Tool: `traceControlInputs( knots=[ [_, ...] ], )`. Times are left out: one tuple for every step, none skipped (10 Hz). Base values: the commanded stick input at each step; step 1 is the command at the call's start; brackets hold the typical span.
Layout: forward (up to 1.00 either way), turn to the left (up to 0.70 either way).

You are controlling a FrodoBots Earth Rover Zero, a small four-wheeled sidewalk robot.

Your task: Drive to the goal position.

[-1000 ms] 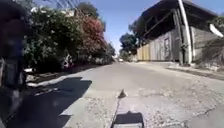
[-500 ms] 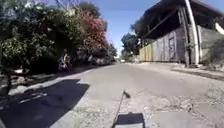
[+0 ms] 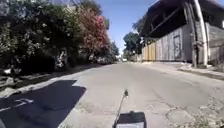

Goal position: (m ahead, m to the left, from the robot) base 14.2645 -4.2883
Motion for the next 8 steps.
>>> traceControlInputs(
  knots=[
    [1.00,0.00],
    [1.00,0.00],
    [1.00,0.00],
    [1.00,0.00],
    [1.00,0.00],
    [1.00,0.00],
    [1.00,0.00],
    [1.00,0.00]
  ],
)
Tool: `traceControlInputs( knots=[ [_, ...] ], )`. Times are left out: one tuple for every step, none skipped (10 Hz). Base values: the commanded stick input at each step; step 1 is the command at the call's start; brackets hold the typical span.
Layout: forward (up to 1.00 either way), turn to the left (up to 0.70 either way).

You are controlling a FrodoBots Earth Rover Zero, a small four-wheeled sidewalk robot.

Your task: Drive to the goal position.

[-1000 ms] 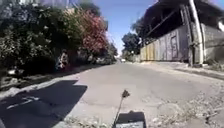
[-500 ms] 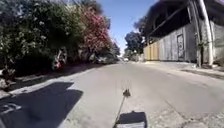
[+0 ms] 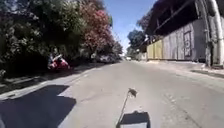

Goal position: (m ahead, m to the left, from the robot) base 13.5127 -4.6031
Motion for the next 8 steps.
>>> traceControlInputs(
  knots=[
    [1.00,0.00],
    [1.00,0.00],
    [1.00,0.00],
    [1.00,0.00],
    [1.00,0.00],
    [1.00,0.00],
    [1.00,0.00],
    [1.00,0.00]
  ],
)
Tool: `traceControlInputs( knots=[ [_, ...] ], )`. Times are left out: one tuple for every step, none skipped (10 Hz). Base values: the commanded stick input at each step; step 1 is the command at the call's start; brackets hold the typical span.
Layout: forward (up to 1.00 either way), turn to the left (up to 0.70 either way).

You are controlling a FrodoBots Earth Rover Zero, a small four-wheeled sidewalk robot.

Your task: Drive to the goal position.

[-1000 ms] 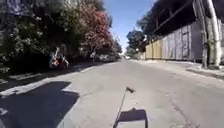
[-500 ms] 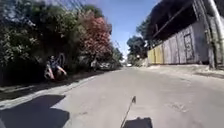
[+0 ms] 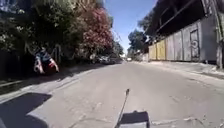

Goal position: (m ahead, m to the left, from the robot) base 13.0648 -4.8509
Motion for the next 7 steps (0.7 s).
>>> traceControlInputs(
  knots=[
    [1.00,0.00],
    [1.00,0.00],
    [1.00,0.00],
    [1.00,0.00],
    [1.00,0.00],
    [1.00,0.00],
    [1.00,0.00]
  ],
)
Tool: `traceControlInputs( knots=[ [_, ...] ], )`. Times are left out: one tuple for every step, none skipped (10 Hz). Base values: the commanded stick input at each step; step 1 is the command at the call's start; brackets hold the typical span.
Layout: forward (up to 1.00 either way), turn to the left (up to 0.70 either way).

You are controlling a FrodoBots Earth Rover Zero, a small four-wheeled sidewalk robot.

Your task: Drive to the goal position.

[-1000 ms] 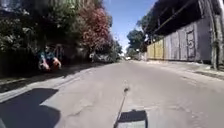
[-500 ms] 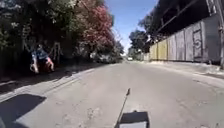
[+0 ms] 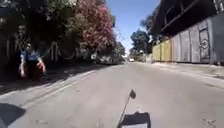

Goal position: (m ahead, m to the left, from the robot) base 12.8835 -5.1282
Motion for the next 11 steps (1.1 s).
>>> traceControlInputs(
  knots=[
    [1.00,0.00],
    [1.00,0.00],
    [1.00,0.00],
    [1.00,0.00],
    [1.00,0.00],
    [1.00,0.00],
    [1.00,0.00],
    [1.00,0.00],
    [1.00,-0.09],
    [1.00,-0.33],
    [1.00,-0.39]
  ],
)
